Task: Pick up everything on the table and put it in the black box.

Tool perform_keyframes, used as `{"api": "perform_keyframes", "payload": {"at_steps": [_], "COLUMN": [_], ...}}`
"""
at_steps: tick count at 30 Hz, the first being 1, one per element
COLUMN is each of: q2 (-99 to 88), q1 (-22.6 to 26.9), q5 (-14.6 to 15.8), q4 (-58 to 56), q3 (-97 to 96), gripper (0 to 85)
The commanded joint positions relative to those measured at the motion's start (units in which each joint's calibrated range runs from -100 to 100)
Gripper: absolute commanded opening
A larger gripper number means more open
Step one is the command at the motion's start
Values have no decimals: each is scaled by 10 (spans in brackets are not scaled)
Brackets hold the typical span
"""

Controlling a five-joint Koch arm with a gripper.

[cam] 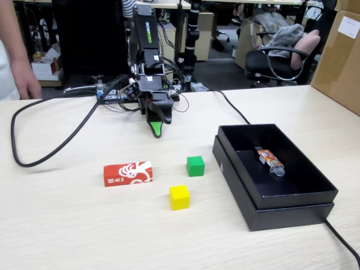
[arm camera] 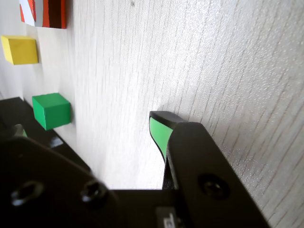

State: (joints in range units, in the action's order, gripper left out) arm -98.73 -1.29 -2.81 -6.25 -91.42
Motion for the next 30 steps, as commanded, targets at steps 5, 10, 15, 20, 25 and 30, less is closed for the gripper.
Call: {"api": "perform_keyframes", "payload": {"at_steps": [5, 10, 15, 20, 25, 30], "q2": [1, 1, 2, 5, 55, 279], "q1": [1, 16, 34, 48, 55, 60], "q5": [20, 42, 66, 68, 68, 79], "q4": [-180, -303, -398, -404, -478, -609], "q3": [143, 303, 416, 467, 544, 715], "gripper": [507, 541, 527, 511, 513, 505]}}
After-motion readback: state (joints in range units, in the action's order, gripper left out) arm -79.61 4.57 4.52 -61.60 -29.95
